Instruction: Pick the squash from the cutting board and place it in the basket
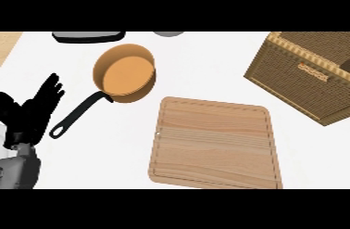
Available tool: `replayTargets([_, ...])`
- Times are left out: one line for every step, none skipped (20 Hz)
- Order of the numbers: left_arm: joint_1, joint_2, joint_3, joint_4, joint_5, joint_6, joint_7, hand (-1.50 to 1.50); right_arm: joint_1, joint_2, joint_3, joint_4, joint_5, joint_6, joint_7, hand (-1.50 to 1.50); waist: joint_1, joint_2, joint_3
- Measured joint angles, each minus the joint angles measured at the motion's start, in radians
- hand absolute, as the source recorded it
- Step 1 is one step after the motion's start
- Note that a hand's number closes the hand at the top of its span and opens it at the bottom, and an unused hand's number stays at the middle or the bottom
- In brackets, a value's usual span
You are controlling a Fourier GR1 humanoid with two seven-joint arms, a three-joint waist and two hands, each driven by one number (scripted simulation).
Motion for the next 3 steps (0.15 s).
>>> replayTargets([0.001, -0.005, -0.004, -0.003, -0.004, 0.005, 0.001, 0.00, 0.045, -0.010, -0.020, -0.045, -0.039, 0.039, 0.000, -1.50, -0.001, 0.000, 0.000])
replayTargets([-0.001, -0.004, -0.001, 0.005, -0.006, 0.006, -0.008, 0.00, 0.092, -0.014, -0.046, -0.091, -0.078, 0.070, -0.002, -1.50, -0.002, 0.001, 0.000])
replayTargets([-0.004, -0.005, -0.003, -0.002, -0.006, 0.009, 0.003, 0.00, 0.139, -0.018, -0.066, -0.134, -0.111, 0.105, 0.000, -1.50, -0.001, 0.001, 0.000])
